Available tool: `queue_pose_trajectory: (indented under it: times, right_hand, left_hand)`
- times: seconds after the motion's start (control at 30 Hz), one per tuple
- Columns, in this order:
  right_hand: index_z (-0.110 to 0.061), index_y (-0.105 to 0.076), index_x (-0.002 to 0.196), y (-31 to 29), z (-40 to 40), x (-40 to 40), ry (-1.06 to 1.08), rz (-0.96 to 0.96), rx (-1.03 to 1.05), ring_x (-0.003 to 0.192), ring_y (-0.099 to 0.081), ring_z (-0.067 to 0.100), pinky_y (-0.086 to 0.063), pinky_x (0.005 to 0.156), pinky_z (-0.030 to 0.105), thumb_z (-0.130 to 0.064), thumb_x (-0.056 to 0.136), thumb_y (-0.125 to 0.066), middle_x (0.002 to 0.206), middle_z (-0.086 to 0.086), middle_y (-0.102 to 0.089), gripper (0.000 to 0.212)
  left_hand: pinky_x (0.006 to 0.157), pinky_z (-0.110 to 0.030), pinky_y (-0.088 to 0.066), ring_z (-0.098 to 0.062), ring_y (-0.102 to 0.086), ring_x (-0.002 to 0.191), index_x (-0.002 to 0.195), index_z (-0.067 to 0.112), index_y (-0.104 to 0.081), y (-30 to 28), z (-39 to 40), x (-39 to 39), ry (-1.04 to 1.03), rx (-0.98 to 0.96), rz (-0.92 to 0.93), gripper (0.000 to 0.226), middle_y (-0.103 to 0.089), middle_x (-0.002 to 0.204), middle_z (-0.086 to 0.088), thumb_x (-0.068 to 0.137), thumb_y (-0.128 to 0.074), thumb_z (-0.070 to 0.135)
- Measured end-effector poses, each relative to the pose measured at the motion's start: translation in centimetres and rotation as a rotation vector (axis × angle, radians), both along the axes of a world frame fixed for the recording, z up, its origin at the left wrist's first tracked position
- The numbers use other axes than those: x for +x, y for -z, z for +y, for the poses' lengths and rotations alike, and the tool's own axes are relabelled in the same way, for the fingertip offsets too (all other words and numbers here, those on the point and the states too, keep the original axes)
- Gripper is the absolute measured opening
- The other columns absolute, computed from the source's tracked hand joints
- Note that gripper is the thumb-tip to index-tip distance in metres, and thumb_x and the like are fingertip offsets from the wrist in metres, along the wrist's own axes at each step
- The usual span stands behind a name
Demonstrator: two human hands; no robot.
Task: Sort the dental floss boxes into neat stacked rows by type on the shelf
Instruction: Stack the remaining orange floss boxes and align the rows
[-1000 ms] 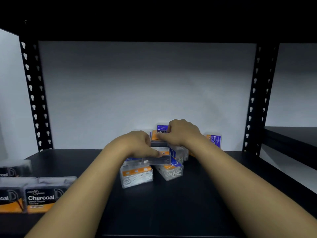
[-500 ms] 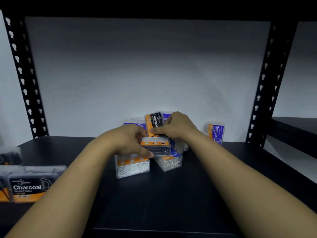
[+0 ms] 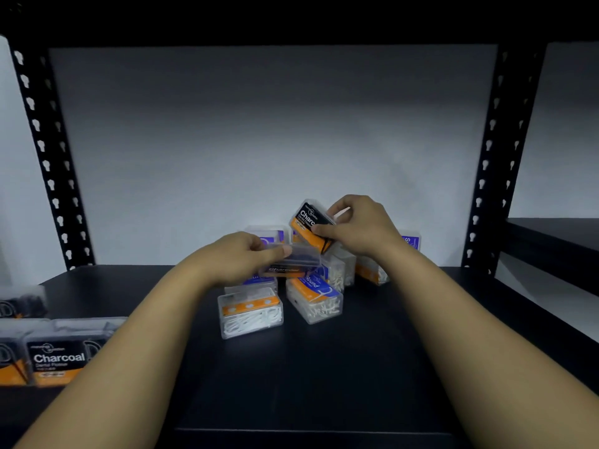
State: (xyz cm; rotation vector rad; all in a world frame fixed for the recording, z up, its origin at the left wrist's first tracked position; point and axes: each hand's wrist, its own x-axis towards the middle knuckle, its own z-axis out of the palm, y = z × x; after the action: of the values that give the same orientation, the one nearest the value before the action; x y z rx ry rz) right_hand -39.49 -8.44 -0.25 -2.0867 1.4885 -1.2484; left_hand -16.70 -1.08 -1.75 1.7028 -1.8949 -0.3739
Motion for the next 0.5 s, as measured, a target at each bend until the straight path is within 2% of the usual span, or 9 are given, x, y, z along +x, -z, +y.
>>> queue_pose_trajectory:
  times: [0.1, 0.2, 0.33, 0.43, 0.5]
  right_hand:
    - [-0.025, -0.072, 0.104, 0.0, 0.1, -0.1, 0.008, 0.05, -0.019, 0.079, -0.062, 0.009, -0.041, 0.058, 0.022, -0.045, 0.07, -0.09, 0.097, -0.002, -0.069, 0.043]
    - [-0.024, -0.074, 0.107, 0.2, 0.3, 0.0, -0.004, 0.07, -0.021, 0.087, -0.061, 0.013, -0.042, 0.062, 0.024, -0.044, 0.071, -0.09, 0.103, -0.003, -0.065, 0.044]
    - [-0.024, -0.074, 0.106, 0.4, 0.5, 0.1, -0.004, 0.084, -0.018, 0.096, -0.061, 0.015, -0.043, 0.075, 0.026, -0.043, 0.073, -0.089, 0.104, -0.005, -0.062, 0.041]
    - [-0.025, -0.074, 0.105, 0.5, 0.5, 0.2, -0.002, 0.089, -0.021, 0.097, -0.06, 0.015, -0.043, 0.072, 0.027, -0.043, 0.073, -0.089, 0.104, -0.006, -0.061, 0.039]
    - [-0.025, -0.073, 0.105, 0.5, 0.6, 0.2, -0.006, 0.095, -0.014, 0.096, -0.059, 0.015, -0.041, 0.067, 0.027, -0.042, 0.073, -0.089, 0.106, -0.005, -0.061, 0.039]
  left_hand:
    - [0.065, -0.033, -0.045, -0.02, -0.056, 0.058, 0.063, 0.015, -0.059, 0.1, -0.1, -0.2, -0.078, -0.007, 0.039, 0.062, -0.06, 0.061, -0.004, 0.091, -0.048, 0.069]
    - [0.064, -0.032, -0.045, -0.02, -0.057, 0.056, 0.059, 0.014, -0.059, 0.1, -0.2, -0.2, -0.143, -0.04, 0.045, 0.068, -0.061, 0.055, -0.003, 0.093, -0.042, 0.07]
    - [0.066, -0.034, -0.046, -0.023, -0.057, 0.063, 0.067, 0.009, -0.063, 0.5, -0.5, 0.0, -0.23, -0.016, -0.026, 0.072, -0.069, 0.073, -0.011, 0.097, -0.035, 0.068]
    - [0.077, -0.038, -0.055, -0.023, -0.062, 0.067, 0.08, 0.003, -0.07, 0.8, -1.0, 0.6, -0.303, -0.028, -0.09, 0.077, -0.073, 0.08, -0.013, 0.098, -0.032, 0.068]
    - [0.081, -0.039, -0.056, -0.023, -0.063, 0.071, 0.08, 0.005, -0.07, 1.0, -1.2, 0.8, -0.325, -0.035, -0.123, 0.075, -0.072, 0.08, -0.012, 0.098, -0.031, 0.067]
